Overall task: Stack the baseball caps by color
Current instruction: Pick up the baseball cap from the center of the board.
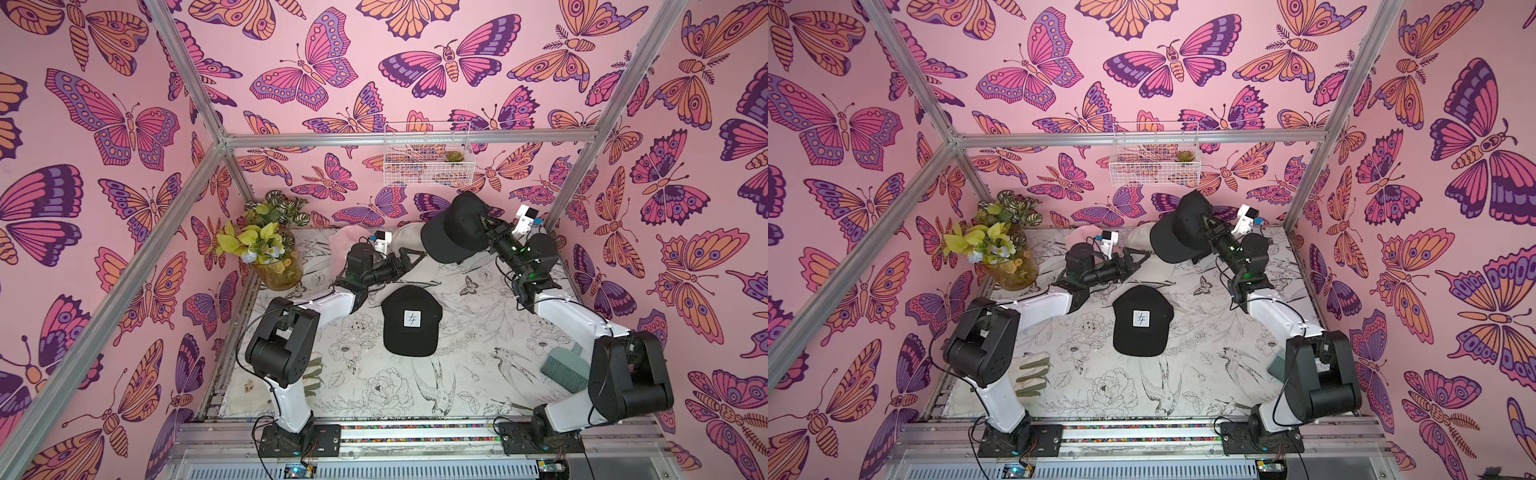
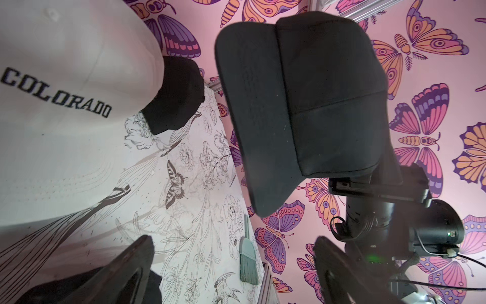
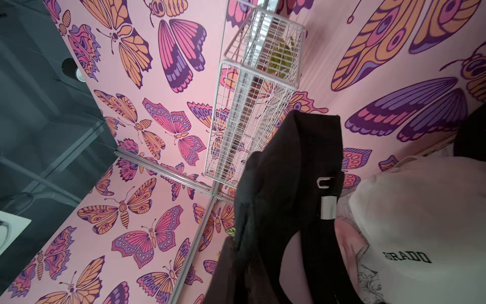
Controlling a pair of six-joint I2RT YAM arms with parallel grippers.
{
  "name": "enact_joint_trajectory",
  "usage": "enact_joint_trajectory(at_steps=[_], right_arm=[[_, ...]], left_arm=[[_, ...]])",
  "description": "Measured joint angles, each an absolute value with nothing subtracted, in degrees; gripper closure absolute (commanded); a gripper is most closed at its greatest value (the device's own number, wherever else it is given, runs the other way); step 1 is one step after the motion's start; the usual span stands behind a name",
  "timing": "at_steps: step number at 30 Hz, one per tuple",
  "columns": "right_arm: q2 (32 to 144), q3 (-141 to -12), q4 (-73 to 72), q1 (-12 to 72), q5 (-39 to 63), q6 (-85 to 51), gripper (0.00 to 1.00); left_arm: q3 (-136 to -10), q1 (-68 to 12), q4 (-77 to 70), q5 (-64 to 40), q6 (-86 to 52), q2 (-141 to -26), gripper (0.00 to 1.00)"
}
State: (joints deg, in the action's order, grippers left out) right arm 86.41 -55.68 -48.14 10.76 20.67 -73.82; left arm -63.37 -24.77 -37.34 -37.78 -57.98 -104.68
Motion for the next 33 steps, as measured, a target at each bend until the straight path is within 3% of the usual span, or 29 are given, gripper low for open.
enact_joint_trajectory(at_steps=[3, 6, 15, 17, 18, 21, 23, 24, 26, 33], right_arm=[[86.48, -55.68, -49.32, 12.16, 21.10, -74.59, 1.00], [86.48, -55.68, -50.11, 13.52, 21.54, -74.89, 1.00], [86.48, -55.51, -50.54, 14.76, 21.74, -74.67, 1.00], [86.70, -54.92, -49.39, 14.61, 21.52, -73.43, 1.00], [86.89, -54.85, -48.82, 14.26, 21.71, -72.95, 0.97], [87.11, -54.87, -46.85, 12.67, 23.99, -70.26, 0.69], [87.11, -55.00, -45.15, 11.79, 26.50, -68.16, 0.42], [87.09, -55.29, -43.72, 11.40, 27.94, -66.59, 0.35], [86.98, -56.42, -39.90, 10.83, 30.39, -62.83, 0.00], [84.99, -56.93, -32.32, 5.63, 34.35, -56.51, 0.01]], left_arm=[[-66.13, -24.75, -39.24, -38.22, -58.98, -106.45, 0.10], [-68.03, -24.49, -40.73, -39.05, -60.42, -107.98, 0.23], [-69.93, -21.45, -51.46, -42.52, -68.58, -112.97, 0.97], [-70.04, -20.64, -53.84, -44.14, -69.93, -112.99, 1.00], [-70.11, -20.29, -54.26, -44.56, -70.46, -112.79, 1.00], [-69.87, -18.98, -53.98, -46.96, -70.52, -112.18, 1.00], [-69.63, -18.20, -52.95, -48.38, -70.26, -111.81, 1.00], [-69.60, -17.76, -52.14, -49.21, -69.93, -111.72, 1.00], [-69.60, -16.93, -50.65, -51.09, -69.56, -111.70, 1.00], [-69.58, -14.92, -42.28, -55.16, -66.00, -109.58, 1.00]])
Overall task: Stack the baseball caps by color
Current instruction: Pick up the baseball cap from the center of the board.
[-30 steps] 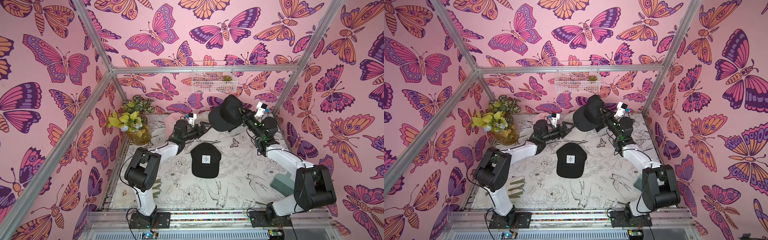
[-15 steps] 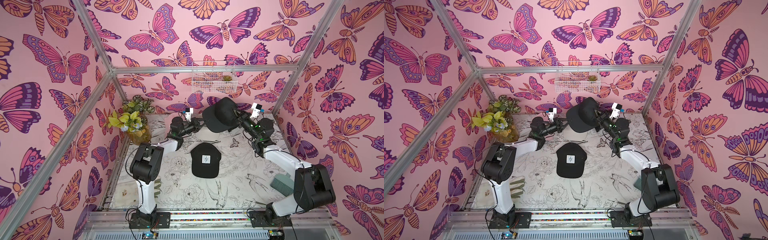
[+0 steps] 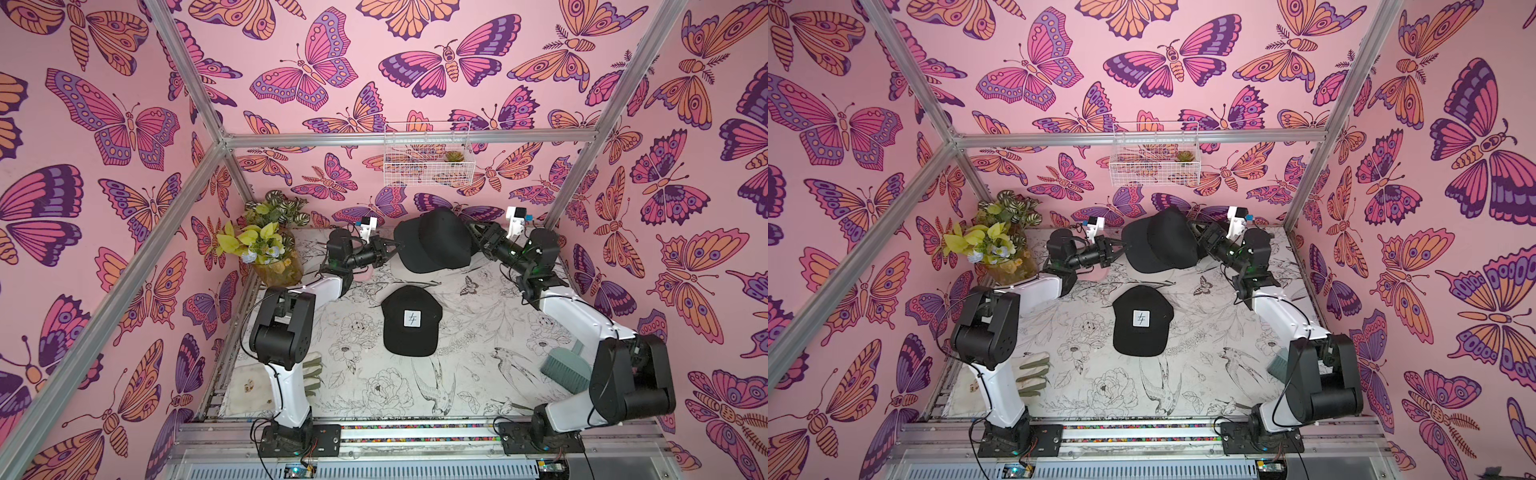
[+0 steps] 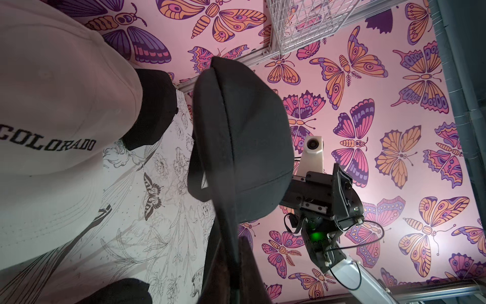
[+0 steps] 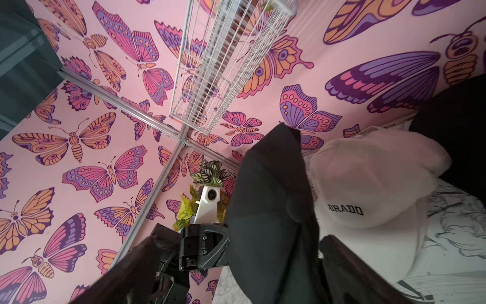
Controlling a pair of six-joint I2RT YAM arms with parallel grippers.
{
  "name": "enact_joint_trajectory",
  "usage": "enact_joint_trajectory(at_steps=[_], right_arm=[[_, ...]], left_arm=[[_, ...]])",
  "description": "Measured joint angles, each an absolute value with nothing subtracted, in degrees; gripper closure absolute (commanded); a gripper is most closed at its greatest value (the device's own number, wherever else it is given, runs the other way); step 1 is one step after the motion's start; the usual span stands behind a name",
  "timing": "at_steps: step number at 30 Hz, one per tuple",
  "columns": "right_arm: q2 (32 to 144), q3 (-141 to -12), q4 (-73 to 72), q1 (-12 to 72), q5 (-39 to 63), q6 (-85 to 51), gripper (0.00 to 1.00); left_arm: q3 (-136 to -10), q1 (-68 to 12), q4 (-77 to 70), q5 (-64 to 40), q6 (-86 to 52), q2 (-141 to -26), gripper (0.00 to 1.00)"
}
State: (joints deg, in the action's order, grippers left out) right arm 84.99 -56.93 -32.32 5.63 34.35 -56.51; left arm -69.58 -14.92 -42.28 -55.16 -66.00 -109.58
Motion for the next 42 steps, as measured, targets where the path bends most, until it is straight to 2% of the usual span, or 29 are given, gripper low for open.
enact_joint_trajectory(at_steps=[4, 8, 14, 20, 31, 42], right_arm=[[84.42, -54.74, -31.81, 2.13, 35.75, -56.53, 0.01], [84.66, -54.46, -32.47, 2.02, 40.38, -58.17, 0.01], [86.28, -54.46, -41.15, 2.13, 46.72, -64.82, 0.00], [87.53, -54.50, -46.46, 4.16, 50.48, -67.81, 0.00], [91.26, -57.71, -45.45, 9.13, 53.52, -65.69, 0.01], [94.83, -59.70, -61.41, 10.31, 55.81, -79.35, 0.03]], left_arm=[[-69.58, -14.48, -40.40, -57.56, -64.95, -108.29, 1.00], [-69.06, -14.26, -44.47, -59.46, -67.68, -108.25, 1.00], [-69.01, -14.22, -51.24, -61.63, -73.08, -109.03, 1.00], [-69.08, -14.22, -53.15, -62.19, -75.99, -111.15, 1.00], [-71.35, -14.22, -53.67, -64.64, -77.19, -113.38, 1.00], [-72.03, -13.72, -40.01, -65.28, -65.89, -114.80, 1.00]])
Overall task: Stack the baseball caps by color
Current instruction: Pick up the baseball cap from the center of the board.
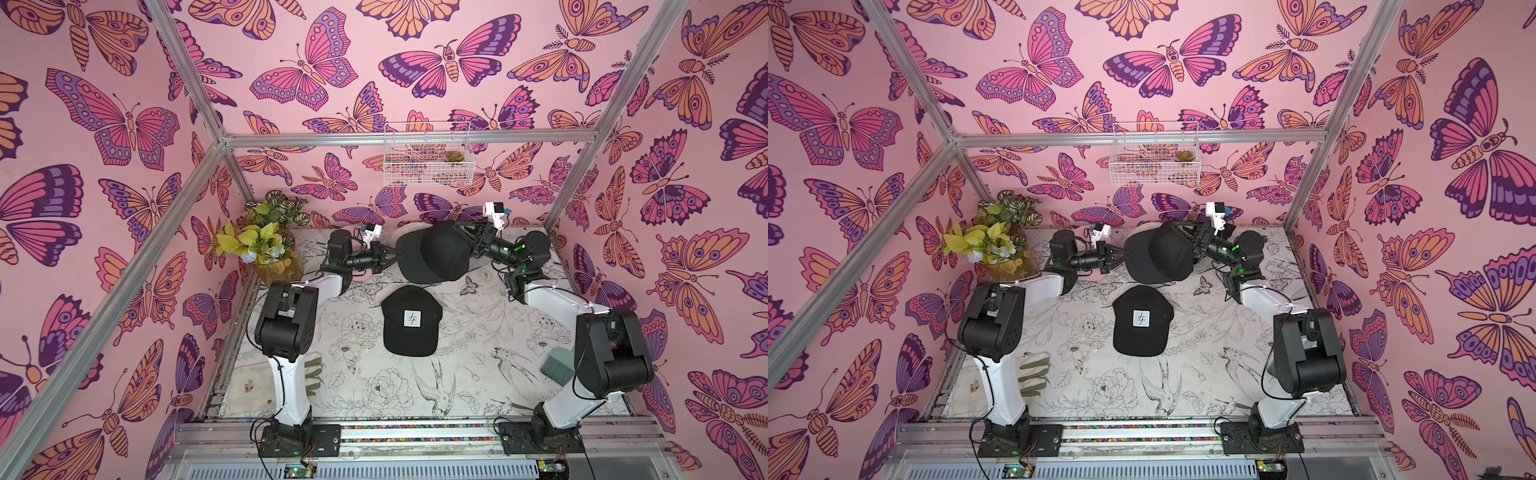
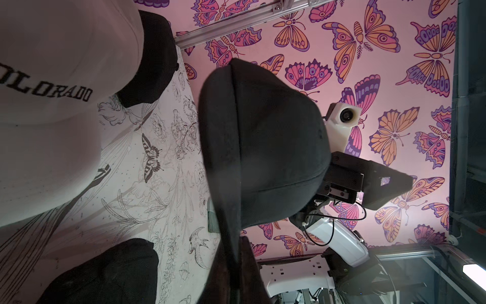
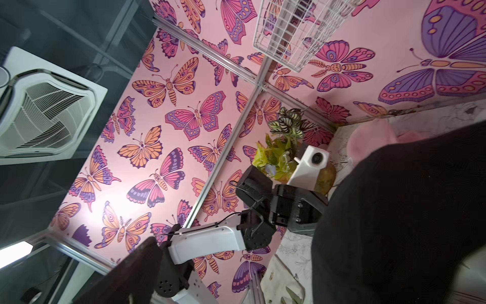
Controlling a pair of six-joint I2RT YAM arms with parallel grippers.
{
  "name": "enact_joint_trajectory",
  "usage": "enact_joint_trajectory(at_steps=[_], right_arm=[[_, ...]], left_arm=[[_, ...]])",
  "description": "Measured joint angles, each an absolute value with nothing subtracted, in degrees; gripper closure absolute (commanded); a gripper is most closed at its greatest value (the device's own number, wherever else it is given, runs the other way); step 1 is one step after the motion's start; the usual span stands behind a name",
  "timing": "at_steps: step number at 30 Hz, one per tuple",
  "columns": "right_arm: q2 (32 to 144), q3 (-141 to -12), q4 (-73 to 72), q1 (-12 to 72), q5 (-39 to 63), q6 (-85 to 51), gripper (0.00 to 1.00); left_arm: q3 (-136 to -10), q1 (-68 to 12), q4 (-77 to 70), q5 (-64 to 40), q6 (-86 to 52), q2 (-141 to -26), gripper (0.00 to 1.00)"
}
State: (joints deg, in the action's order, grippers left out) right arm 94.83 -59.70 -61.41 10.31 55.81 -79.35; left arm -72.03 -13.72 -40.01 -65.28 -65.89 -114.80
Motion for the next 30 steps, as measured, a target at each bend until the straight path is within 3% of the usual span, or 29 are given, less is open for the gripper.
enact_joint_trajectory(at_steps=[6, 12, 15, 20, 30], right_arm=[[94.56, -59.68, -60.23, 10.50, 56.47, -78.70, 0.04], [89.36, -60.42, -39.55, 12.51, 54.78, -61.43, 0.08], [88.01, -61.67, -32.95, 13.96, 53.89, -55.31, 0.19], [87.90, -61.65, -30.52, 14.04, 53.08, -52.80, 0.51], [87.90, -61.65, -27.00, 14.02, 52.73, -50.96, 0.91]], left_arm=[[-73.25, -13.06, -37.76, -66.26, -63.20, -114.80, 1.00], [-73.25, -12.93, -35.75, -66.87, -62.50, -114.80, 1.00], [-73.25, -12.86, -35.46, -67.40, -62.17, -114.80, 1.00], [-73.25, -12.80, -35.51, -67.99, -61.93, -114.78, 1.00], [-73.25, -12.82, -32.73, -68.20, -59.05, -114.72, 1.00]])
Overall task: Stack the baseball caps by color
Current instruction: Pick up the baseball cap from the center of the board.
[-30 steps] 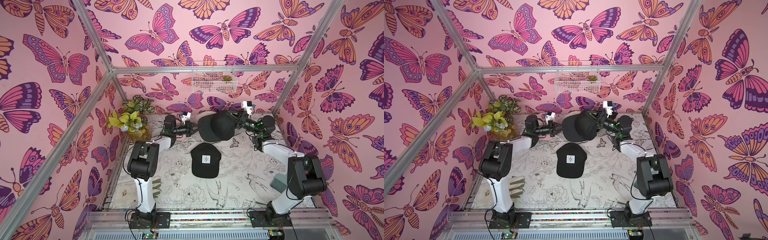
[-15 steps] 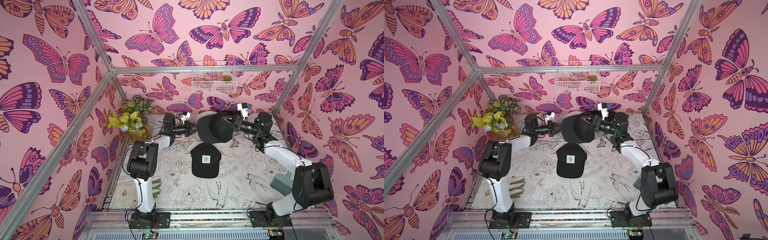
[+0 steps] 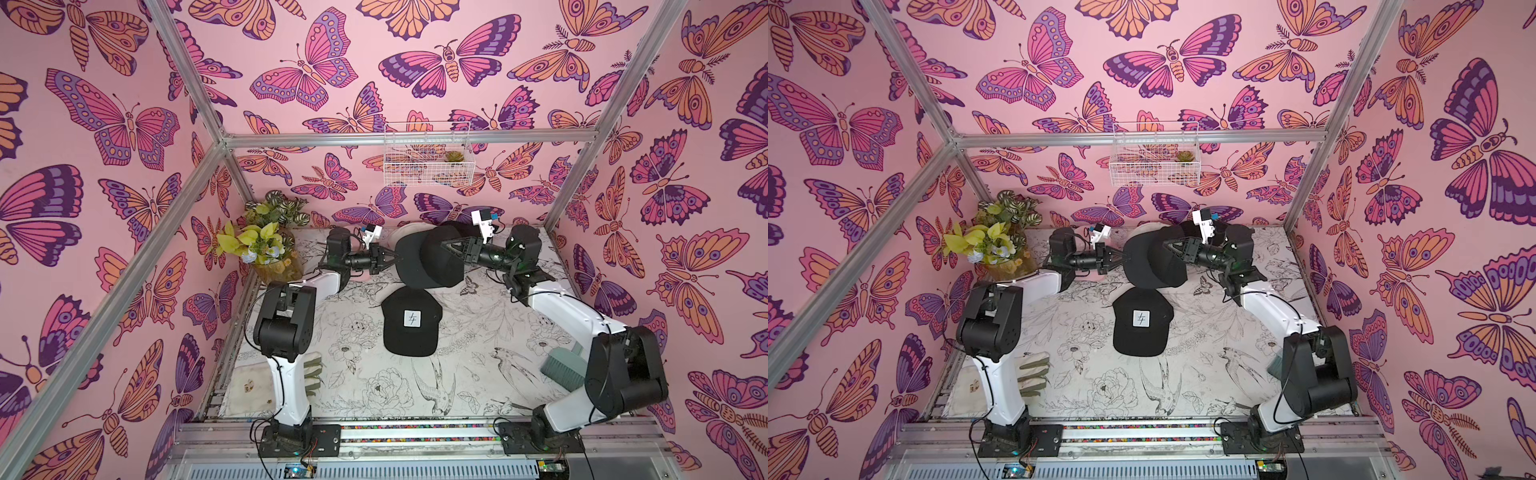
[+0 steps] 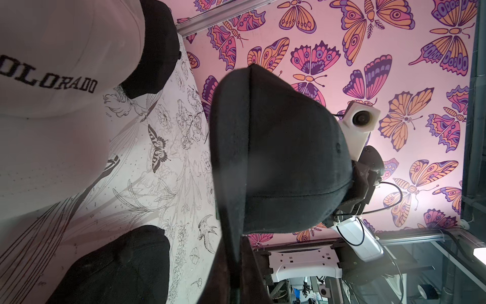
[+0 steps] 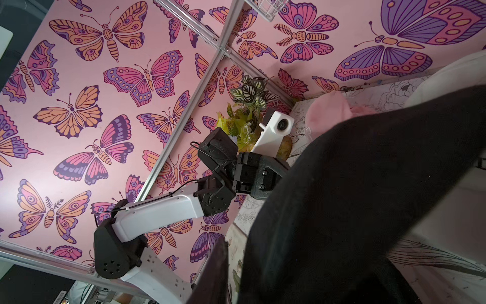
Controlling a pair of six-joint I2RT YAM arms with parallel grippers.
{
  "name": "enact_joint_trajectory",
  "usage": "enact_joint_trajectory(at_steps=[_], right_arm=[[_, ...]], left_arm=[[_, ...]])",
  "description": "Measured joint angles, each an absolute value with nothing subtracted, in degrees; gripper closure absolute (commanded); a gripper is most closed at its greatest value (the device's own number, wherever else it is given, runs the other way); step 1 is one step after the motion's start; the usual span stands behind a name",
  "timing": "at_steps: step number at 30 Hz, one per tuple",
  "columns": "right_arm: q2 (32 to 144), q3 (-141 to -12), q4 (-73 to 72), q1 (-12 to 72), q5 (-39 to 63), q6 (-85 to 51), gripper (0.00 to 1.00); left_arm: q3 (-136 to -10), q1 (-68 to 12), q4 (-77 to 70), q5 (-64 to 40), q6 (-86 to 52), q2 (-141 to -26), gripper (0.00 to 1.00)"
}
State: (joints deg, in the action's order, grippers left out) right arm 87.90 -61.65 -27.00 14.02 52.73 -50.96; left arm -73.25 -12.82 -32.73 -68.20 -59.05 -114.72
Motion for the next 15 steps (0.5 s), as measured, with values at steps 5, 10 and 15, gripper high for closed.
enact_joint_trajectory(at_steps=[5, 10, 15], right_arm=[[87.90, -61.65, -25.96, 14.02, 52.73, -50.96, 1.00], [87.33, -61.71, -23.07, 14.02, 52.31, -47.64, 1.00], [84.62, -63.66, -15.97, 14.02, 52.56, -39.31, 1.00]], left_arm=[[-73.25, -12.82, -31.64, -68.18, -58.06, -114.67, 1.00], [-73.17, -12.82, -29.28, -67.72, -55.70, -114.02, 0.90], [-69.63, -12.51, -21.71, -59.66, -48.05, -108.77, 0.43]])
